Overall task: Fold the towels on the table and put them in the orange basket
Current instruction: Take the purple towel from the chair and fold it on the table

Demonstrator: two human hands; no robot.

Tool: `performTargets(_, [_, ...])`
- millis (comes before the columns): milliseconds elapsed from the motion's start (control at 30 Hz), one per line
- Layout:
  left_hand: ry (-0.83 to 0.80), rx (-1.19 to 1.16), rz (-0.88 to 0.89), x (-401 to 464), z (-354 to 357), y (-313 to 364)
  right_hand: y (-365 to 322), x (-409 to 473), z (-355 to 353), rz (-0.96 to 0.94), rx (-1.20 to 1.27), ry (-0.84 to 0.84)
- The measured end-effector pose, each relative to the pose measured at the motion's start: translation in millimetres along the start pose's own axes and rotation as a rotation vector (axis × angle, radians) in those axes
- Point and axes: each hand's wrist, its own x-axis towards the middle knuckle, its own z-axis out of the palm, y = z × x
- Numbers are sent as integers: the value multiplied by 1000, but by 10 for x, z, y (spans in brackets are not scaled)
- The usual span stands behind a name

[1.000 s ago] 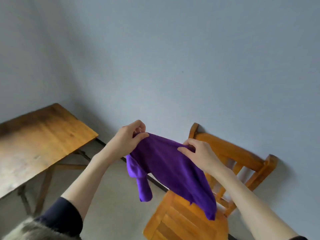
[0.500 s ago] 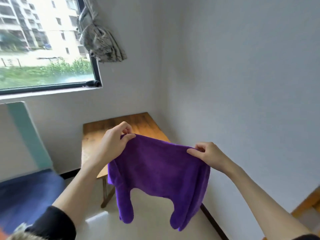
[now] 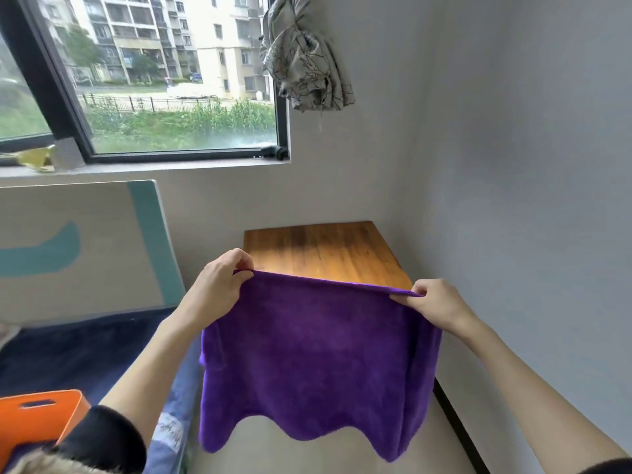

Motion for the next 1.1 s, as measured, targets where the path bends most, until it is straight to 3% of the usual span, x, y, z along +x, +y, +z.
performTargets(100, [11,26,-32,234,86,-179,38,362,23,-8,18,-157])
performTargets(200, [50,59,-75,508,233,-331,129,763,7,-29,-29,-211])
performTargets(400, [92,69,-253,998,619,-617,334,1561,-101,-59,130,-386])
performTargets(567, [14,64,-315,1354,922,-750,484,2178,29,-15,73,-186])
performTargets(767, [-110,59,-375,1742,1103,-999,588,2707,160,69,-234,-15])
performTargets(1100, [-257,163,-481,2961,1748,-1911,601,4227,714,158,-305,-145])
